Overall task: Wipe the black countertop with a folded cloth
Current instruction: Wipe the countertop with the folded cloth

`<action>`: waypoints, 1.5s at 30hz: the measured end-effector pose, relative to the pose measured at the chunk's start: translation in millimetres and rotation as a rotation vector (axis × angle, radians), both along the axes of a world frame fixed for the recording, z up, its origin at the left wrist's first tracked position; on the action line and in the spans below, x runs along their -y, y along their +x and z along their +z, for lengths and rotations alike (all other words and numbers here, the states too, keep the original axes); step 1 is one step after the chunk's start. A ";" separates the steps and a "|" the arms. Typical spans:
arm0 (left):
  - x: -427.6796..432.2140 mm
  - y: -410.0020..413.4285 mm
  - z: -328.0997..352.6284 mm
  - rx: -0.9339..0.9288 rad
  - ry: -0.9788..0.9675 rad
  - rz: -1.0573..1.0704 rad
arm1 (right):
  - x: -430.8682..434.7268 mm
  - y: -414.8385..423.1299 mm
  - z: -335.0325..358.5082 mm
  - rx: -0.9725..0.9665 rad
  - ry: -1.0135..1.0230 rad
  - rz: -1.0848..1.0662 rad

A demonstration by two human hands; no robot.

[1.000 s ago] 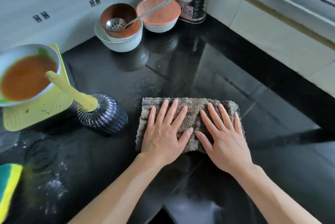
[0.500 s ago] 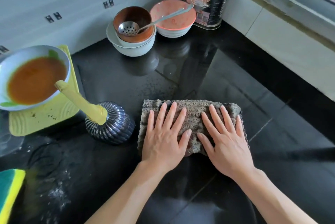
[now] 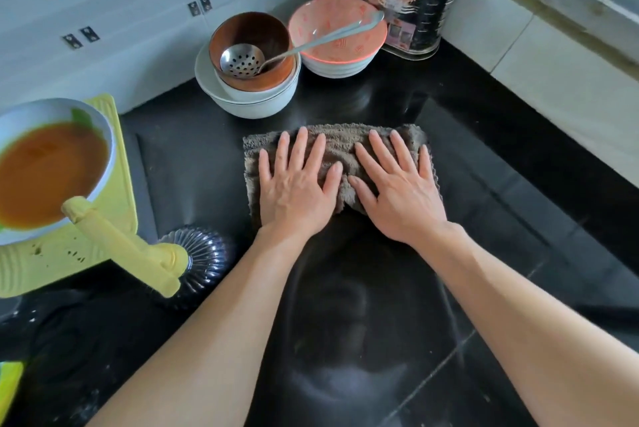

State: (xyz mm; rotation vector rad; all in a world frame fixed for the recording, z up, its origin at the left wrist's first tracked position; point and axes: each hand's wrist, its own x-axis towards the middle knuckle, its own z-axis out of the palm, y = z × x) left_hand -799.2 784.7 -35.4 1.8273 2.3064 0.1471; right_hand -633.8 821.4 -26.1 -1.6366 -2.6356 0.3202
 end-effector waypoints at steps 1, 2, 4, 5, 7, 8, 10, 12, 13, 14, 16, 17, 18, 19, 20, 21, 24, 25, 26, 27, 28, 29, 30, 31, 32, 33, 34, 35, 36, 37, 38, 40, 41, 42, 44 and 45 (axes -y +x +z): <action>-7.2 1.7 -0.1 0.006 -0.001 0.025 | -10.2 -0.8 -0.2 0.002 -0.003 0.003; -14.2 4.6 -0.3 0.009 0.003 0.045 | -19.7 -0.4 -0.5 0.006 -0.009 0.006; -22.9 9.8 -0.3 0.007 0.009 0.059 | -31.9 1.8 -1.1 0.006 -0.020 0.011; -25.3 12.2 -0.6 0.000 0.011 0.053 | -34.8 4.2 -1.4 0.002 -0.019 0.012; -23.7 12.6 -0.3 -0.019 0.004 0.030 | -32.4 8.2 -1.3 -0.011 -0.019 0.009; -22.0 14.0 -0.2 -0.025 0.002 0.004 | -28.6 12.8 -1.3 -0.019 -0.020 -0.004; -17.1 19.1 1.1 -0.031 0.003 -0.069 | -16.4 24.2 -0.4 -0.032 -0.026 -0.039; -8.9 29.0 3.3 -0.026 0.011 -0.150 | 1.9 39.9 2.4 -0.032 -0.033 -0.083; -3.3 34.8 4.0 -0.020 0.015 -0.187 | 12.9 48.8 3.6 -0.026 -0.035 -0.107; 4.1 40.3 4.0 -0.016 0.015 -0.223 | 25.5 57.2 4.5 -0.020 -0.037 -0.129; 21.8 51.3 3.3 -0.018 0.011 -0.305 | 53.8 74.5 5.6 -0.015 -0.039 -0.175; 30.0 55.3 2.8 -0.023 0.009 -0.341 | 67.1 81.5 5.9 -0.013 -0.037 -0.199; 35.5 57.5 2.5 -0.026 0.005 -0.369 | 77.7 86.1 6.0 -0.007 -0.034 -0.218; 36.6 58.3 2.3 -0.027 0.000 -0.391 | 84.1 89.1 5.5 0.002 -0.032 -0.234; 35.0 58.3 2.0 -0.026 -0.005 -0.406 | 87.0 90.5 5.0 0.012 -0.034 -0.246; 30.6 58.1 1.9 -0.025 -0.006 -0.416 | 86.2 90.6 4.5 0.018 -0.036 -0.254; 8.5 59.9 3.4 -0.017 -0.004 -0.435 | 70.4 88.3 3.6 0.028 -0.025 -0.279; -1.4 61.6 3.7 -0.013 -0.004 -0.438 | 61.9 88.7 3.0 0.032 -0.023 -0.287; -12.9 64.3 3.5 -0.011 -0.004 -0.439 | 51.8 90.3 2.0 0.035 -0.025 -0.295; -24.6 66.9 3.2 -0.011 -0.005 -0.435 | 40.3 91.8 1.2 0.033 -0.027 -0.304; -38.1 70.3 2.8 -0.008 -0.008 -0.430 | 26.5 93.9 0.4 0.028 -0.027 -0.315; -52.4 74.2 2.5 -0.006 -0.013 -0.424 | 11.1 95.9 0.2 0.022 -0.029 -0.325; -66.9 78.6 1.7 -0.007 -0.017 -0.420 | -4.5 98.1 -0.4 0.019 -0.032 -0.330; -81.0 83.1 0.5 -0.013 -0.019 -0.419 | -19.8 100.6 -1.7 0.018 -0.032 -0.333; -93.4 86.5 0.2 -0.023 -0.017 -0.420 | -33.1 102.6 -2.1 0.020 -0.030 -0.332; -104.0 89.7 -0.8 -0.032 -0.015 -0.424 | -44.4 104.9 -3.5 0.024 -0.026 -0.326; -113.1 90.9 -0.5 -0.037 -0.008 -0.427 | -54.5 106.1 -3.8 0.027 -0.022 -0.320; -120.8 92.2 -1.5 -0.035 -0.001 -0.428 | -63.2 108.0 -5.6 0.029 -0.020 -0.314; -127.2 92.6 -1.0 -0.029 0.008 -0.430 | -71.0 109.4 -6.0 0.031 -0.020 -0.307; -130.9 93.2 -2.1 -0.029 0.015 -0.431 | -76.3 111.5 -8.0 0.035 -0.020 -0.302; -135.0 93.0 -1.4 -0.031 0.023 -0.428 | -82.1 112.7 -8.0 0.037 -0.019 -0.295; -137.1 94.1 -1.8 -0.037 0.020 -0.429 | -87.5 115.2 -9.2 0.030 -0.032 -0.285; -138.3 93.9 -1.1 -0.043 0.022 -0.420 | -91.2 114.9 -8.7 0.026 -0.034 -0.279; -137.3 93.6 -1.3 -0.046 0.017 -0.412 | -92.4 114.4 -8.8 0.023 -0.044 -0.277; -130.9 95.0 0.9 -0.042 -0.004 -0.411 | -84.8 115.2 -8.2 0.014 -0.057 -0.295; -127.1 94.9 2.6 -0.034 -0.017 -0.408 | -79.5 115.5 -7.7 0.011 -0.058 -0.300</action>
